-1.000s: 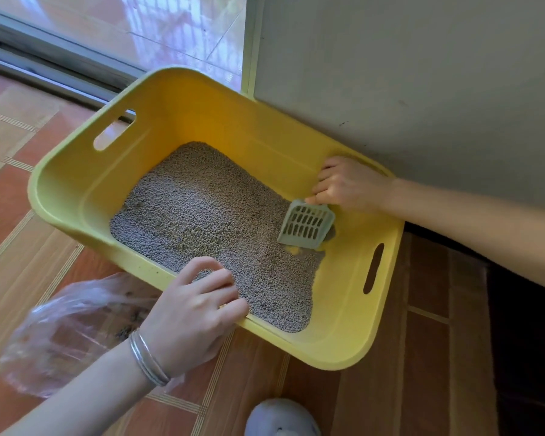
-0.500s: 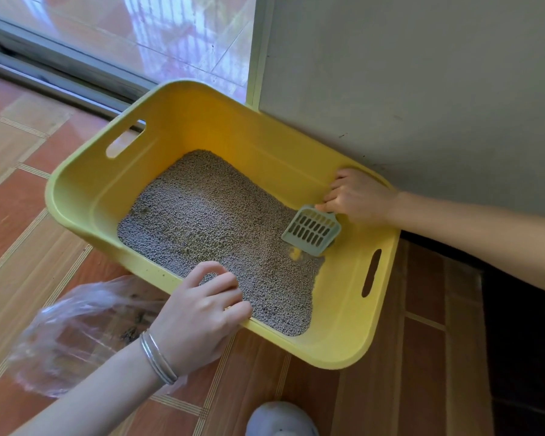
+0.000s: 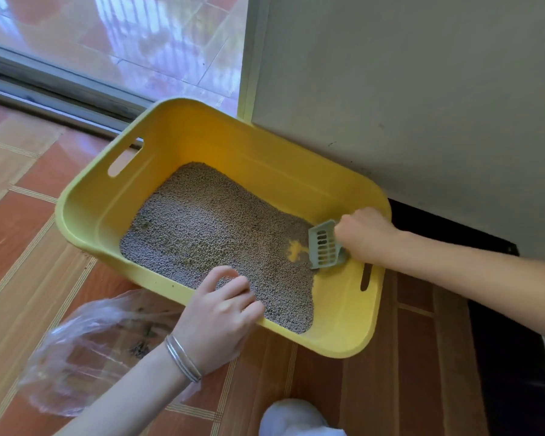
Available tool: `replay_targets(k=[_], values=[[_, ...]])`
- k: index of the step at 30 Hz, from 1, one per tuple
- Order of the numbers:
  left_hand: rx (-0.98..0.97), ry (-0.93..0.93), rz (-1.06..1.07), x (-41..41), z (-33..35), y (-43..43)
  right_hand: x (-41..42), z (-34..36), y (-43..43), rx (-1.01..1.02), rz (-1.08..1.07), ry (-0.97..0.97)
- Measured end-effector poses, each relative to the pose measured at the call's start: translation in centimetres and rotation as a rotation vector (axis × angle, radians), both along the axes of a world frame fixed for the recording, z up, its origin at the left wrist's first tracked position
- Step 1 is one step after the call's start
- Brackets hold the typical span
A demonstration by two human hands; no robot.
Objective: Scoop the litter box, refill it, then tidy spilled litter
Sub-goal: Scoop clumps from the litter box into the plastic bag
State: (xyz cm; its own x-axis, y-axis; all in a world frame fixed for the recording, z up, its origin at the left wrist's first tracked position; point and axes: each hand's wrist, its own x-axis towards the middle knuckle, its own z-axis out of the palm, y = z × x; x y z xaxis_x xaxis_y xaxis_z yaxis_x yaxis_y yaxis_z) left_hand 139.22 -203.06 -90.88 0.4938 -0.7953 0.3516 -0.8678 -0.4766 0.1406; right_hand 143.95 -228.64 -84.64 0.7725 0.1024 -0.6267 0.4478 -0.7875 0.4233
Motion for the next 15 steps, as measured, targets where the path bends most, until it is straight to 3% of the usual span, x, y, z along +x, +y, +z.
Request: replay_targets(k=[7, 15], values=[[-0.091, -0.021, -0.15, 0.9, -1.4, 0.7, -4.0, -1.1, 2.7, 0.284, -0.59, -0.154], [-0.024, 0.046, -0.337, 6.2, -4.0, 4.6, -6.8, -3.0, 5.6, 0.334, -0.954, -0.308]])
